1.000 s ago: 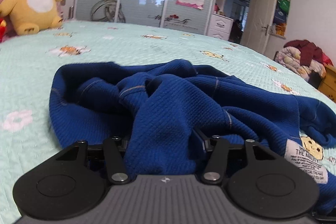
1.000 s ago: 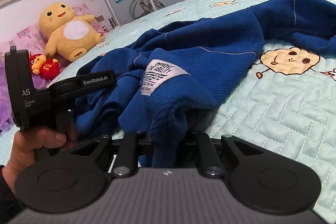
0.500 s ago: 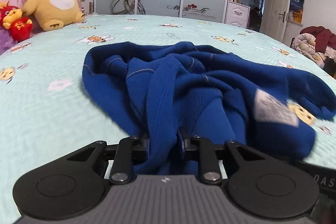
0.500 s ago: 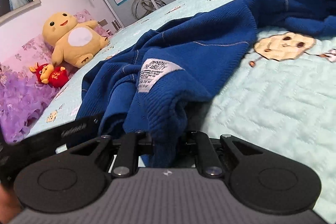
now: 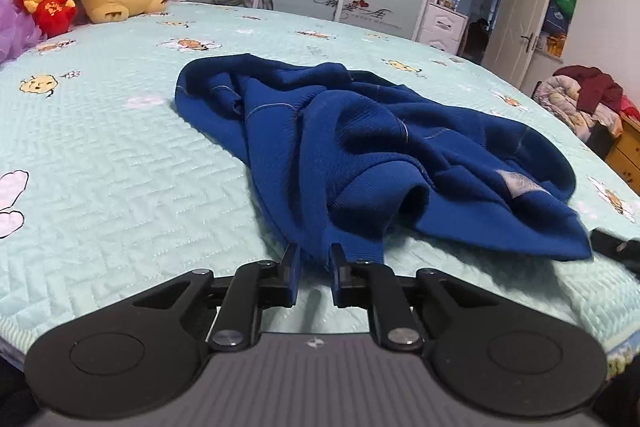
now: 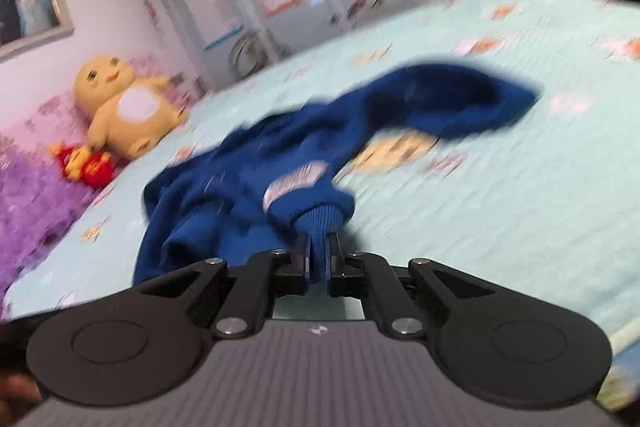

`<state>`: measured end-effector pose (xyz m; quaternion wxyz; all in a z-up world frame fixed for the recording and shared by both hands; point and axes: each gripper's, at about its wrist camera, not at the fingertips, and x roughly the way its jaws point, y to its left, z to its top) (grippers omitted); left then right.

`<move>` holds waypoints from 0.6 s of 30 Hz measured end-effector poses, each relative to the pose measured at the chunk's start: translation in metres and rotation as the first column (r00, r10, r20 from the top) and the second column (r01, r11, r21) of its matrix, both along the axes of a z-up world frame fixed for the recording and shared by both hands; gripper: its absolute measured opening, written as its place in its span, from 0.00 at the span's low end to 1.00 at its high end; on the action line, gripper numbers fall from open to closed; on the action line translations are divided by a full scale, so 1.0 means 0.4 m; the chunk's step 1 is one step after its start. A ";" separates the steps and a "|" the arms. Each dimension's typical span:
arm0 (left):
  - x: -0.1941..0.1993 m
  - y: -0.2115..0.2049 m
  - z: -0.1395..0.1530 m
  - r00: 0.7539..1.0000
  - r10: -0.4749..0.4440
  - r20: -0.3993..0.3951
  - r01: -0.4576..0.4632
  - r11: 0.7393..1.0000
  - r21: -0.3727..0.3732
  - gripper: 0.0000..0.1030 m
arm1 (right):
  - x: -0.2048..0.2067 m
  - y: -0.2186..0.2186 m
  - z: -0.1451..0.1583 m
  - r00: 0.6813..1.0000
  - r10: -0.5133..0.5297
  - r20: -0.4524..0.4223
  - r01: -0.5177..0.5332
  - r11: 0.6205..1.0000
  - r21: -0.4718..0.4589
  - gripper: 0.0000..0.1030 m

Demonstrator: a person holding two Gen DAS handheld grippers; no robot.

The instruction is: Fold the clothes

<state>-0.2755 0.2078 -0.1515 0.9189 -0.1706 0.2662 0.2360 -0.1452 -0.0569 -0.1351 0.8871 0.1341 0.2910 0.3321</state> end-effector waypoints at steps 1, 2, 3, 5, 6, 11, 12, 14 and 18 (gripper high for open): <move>0.000 -0.003 -0.001 1.000 -0.007 -0.009 0.007 1.000 0.001 0.14 | -0.001 -0.026 0.012 0.999 -0.031 0.018 0.031 1.000 0.002 0.00; 0.003 -0.010 -0.004 1.000 -0.012 -0.014 0.012 1.000 0.005 0.14 | -0.001 -0.051 0.021 0.998 -0.061 0.030 0.061 0.998 0.007 0.00; 0.005 -0.016 -0.008 1.000 -0.017 -0.019 0.017 1.000 0.010 0.14 | 0.007 -0.074 0.013 0.996 -0.084 -0.006 0.084 0.996 0.024 0.00; 0.015 -0.022 -0.009 1.000 -0.019 -0.024 0.019 1.000 0.021 0.20 | 0.021 -0.121 -0.004 0.989 -0.129 -0.078 0.133 0.989 0.056 0.01; 0.019 -0.024 -0.008 1.000 -0.014 -0.021 0.014 1.000 0.019 0.32 | 0.028 -0.145 -0.012 0.982 -0.150 -0.115 0.158 0.985 0.071 0.04; 0.034 -0.021 0.012 1.000 0.020 -0.010 -0.020 0.999 0.029 0.59 | 0.038 -0.181 -0.048 0.959 -0.154 -0.238 0.189 0.973 0.132 0.52; 0.041 -0.018 0.015 1.000 0.023 -0.013 -0.023 0.999 0.033 0.62 | 0.036 -0.171 -0.052 0.961 -0.136 -0.239 0.172 0.976 0.135 0.52; 0.061 -0.007 0.015 0.999 0.040 -0.028 -0.039 0.999 0.028 0.62 | 0.038 -0.147 -0.057 0.966 -0.105 -0.236 0.136 0.983 0.121 0.55; 0.093 -0.034 0.040 0.999 0.034 -0.012 -0.033 0.997 0.076 0.62 | 0.044 -0.096 -0.066 0.972 -0.056 -0.230 0.081 0.992 0.100 0.55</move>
